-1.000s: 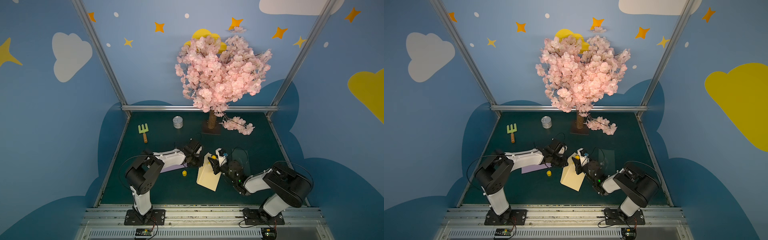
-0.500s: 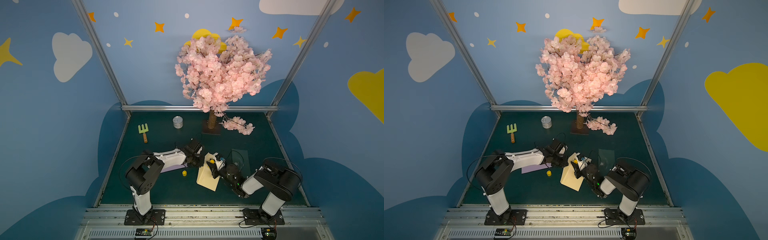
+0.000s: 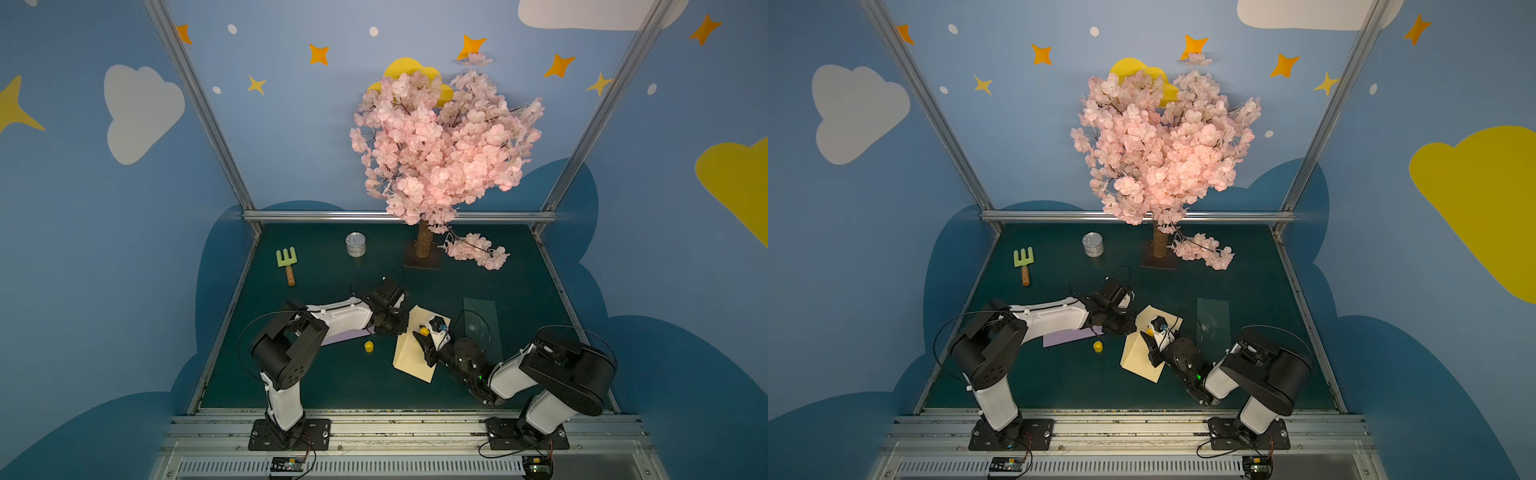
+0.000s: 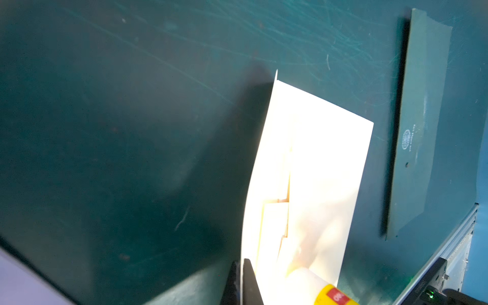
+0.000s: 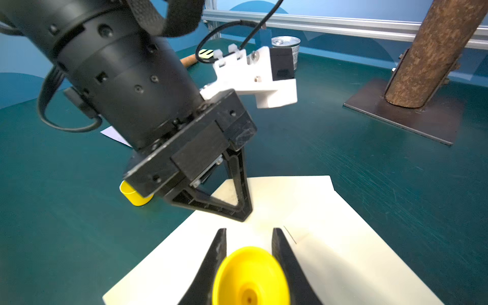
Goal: Seal the envelope with a glue stick
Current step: Apply the envelope at the center of the board.
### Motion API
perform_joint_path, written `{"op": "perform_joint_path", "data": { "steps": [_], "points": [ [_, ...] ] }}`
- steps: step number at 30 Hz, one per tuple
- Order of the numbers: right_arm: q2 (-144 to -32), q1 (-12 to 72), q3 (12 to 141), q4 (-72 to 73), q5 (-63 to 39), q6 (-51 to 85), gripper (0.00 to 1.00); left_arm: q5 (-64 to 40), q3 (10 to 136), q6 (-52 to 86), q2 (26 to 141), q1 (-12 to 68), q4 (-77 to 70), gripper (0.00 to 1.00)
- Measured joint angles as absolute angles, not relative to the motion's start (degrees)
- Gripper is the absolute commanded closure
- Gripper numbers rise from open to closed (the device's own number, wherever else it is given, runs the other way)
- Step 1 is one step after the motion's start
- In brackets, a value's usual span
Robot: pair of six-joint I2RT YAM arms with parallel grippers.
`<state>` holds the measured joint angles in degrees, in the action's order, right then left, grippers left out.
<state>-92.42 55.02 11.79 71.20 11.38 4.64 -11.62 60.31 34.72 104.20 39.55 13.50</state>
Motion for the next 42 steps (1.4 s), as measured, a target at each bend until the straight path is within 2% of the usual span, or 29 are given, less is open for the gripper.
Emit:
{"op": "perform_joint_path", "data": {
  "steps": [5,19,25,35,42],
  "points": [
    [-91.7,55.24,12.25,68.1,13.47,5.1,1.0,-11.6,60.31,34.7,104.2,39.55,13.52,0.97],
    [-98.39,51.03,15.99,72.44,18.83,6.85,1.0,-11.6,60.31,34.28,104.2,39.66,13.52,0.97],
    [-95.9,52.36,16.03,68.82,17.28,5.5,1.0,-11.6,60.53,34.28,104.2,39.66,13.72,0.97],
    [-86.43,60.25,15.97,56.14,16.86,8.75,1.0,-11.6,61.56,33.89,104.22,39.81,14.96,0.97],
    [-84.2,60.07,15.99,50.39,19.64,12.47,1.0,-11.6,62.63,33.61,104.25,39.81,15.18,0.97]
  ]
}}
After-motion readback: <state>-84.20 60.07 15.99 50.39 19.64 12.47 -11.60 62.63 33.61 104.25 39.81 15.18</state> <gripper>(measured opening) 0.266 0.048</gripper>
